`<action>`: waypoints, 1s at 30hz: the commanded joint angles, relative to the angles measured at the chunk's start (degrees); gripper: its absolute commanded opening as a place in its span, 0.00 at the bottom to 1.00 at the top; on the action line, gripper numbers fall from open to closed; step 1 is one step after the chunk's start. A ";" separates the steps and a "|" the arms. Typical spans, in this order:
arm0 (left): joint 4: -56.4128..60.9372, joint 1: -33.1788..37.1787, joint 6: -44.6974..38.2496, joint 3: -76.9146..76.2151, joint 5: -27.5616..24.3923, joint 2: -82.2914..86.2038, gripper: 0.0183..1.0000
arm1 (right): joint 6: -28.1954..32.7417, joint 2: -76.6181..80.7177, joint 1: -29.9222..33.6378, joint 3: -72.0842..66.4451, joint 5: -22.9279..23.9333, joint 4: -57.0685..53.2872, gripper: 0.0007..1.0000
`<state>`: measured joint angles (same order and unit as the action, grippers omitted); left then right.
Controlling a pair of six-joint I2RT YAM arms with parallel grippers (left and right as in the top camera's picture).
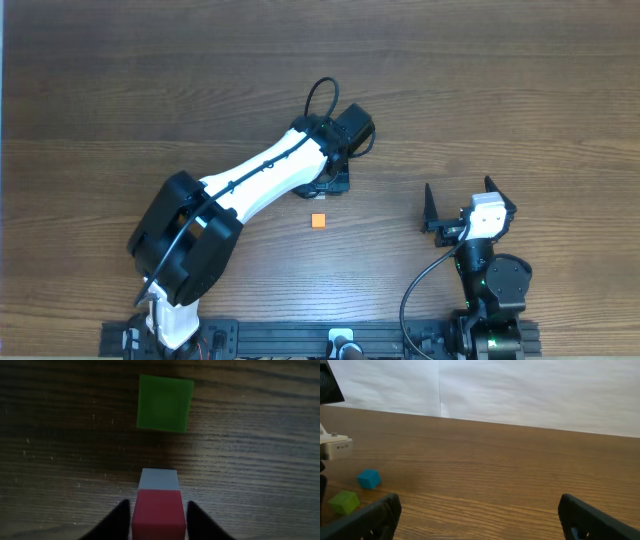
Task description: Stack Cubes
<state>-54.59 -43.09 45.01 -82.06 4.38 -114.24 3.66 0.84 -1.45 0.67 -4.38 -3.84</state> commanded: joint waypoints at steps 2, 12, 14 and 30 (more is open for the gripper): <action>0.13 0.37 0.39 0.48 0.74 -1.40 0.60 | 0.26 -0.52 0.28 -0.35 0.15 -0.20 0.99; -2.54 -0.04 0.42 0.48 0.52 -0.24 0.85 | 0.26 -0.52 0.28 -0.35 0.15 -0.20 0.99; -4.17 -0.57 0.42 0.48 -0.07 0.83 0.86 | 0.26 -0.52 0.28 -0.35 0.15 -0.20 0.99; -3.21 -6.14 3.87 7.04 -6.80 4.48 0.92 | 0.26 -0.52 0.28 -0.35 0.15 -0.20 0.99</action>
<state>-58.67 -49.54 47.66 -77.28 -0.32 -110.76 3.66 0.84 -1.48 0.67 -4.38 -3.84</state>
